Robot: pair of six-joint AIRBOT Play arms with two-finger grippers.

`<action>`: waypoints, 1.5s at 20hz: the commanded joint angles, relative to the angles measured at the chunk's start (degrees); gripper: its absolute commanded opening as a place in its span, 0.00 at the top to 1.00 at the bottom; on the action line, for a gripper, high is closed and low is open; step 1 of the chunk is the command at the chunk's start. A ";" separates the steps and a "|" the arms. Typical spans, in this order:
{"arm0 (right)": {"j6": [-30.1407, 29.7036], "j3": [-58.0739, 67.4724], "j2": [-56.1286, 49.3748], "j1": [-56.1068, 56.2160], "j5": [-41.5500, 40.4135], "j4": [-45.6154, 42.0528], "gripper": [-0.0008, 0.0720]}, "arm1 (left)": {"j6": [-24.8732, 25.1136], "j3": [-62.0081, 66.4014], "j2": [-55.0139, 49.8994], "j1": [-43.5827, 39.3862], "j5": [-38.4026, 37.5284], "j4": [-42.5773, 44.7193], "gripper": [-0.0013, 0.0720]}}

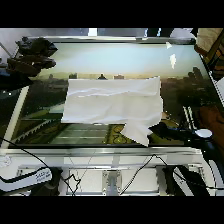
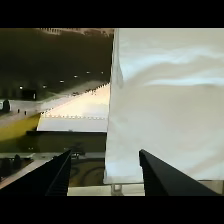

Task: Fold the shirts.

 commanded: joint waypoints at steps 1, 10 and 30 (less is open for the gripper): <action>4.94 6.67 0.04 -0.02 5.44 -12.55 0.61 | 0.02 -0.02 -0.02 0.04 0.00 0.24 0.34; 7.80 -1.33 0.02 -0.02 0.72 -12.48 0.54 | 0.02 -0.02 -0.02 0.04 0.22 0.26 0.34; 2.97 -10.01 -6.40 0.04 -10.58 0.04 0.54 | 0.04 -0.02 -0.02 0.04 0.09 0.28 0.36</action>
